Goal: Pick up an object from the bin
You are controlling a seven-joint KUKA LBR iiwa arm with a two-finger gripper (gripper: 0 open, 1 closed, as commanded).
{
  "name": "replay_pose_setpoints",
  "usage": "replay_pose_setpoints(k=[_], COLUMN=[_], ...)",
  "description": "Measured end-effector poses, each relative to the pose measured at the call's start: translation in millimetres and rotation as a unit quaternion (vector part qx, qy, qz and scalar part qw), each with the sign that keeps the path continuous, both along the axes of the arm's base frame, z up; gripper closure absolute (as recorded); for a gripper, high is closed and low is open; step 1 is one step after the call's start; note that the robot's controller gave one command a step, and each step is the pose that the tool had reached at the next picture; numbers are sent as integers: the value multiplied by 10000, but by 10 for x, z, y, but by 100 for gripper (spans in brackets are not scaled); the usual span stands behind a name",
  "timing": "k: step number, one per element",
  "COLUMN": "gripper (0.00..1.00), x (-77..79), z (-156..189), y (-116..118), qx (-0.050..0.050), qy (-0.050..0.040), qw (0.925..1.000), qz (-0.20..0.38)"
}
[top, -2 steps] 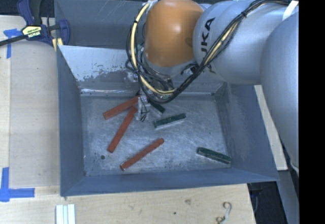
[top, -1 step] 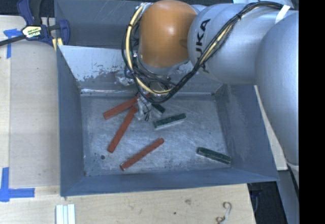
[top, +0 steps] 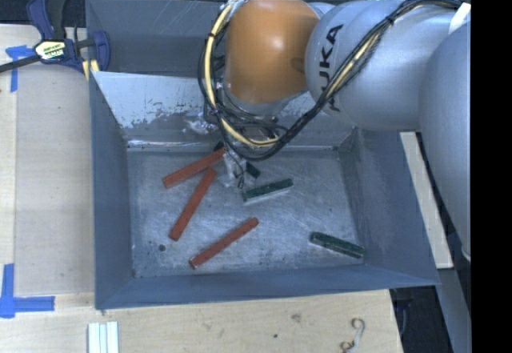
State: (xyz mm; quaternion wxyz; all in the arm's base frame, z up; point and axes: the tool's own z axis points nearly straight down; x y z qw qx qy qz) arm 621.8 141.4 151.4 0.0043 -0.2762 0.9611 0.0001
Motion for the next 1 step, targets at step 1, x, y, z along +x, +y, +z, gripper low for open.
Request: replay_pose_setpoints(k=[1], gripper=[0], x=[16], z=[-852], y=[0], qx=[-15], qy=[59], qw=[9974], qz=[722])
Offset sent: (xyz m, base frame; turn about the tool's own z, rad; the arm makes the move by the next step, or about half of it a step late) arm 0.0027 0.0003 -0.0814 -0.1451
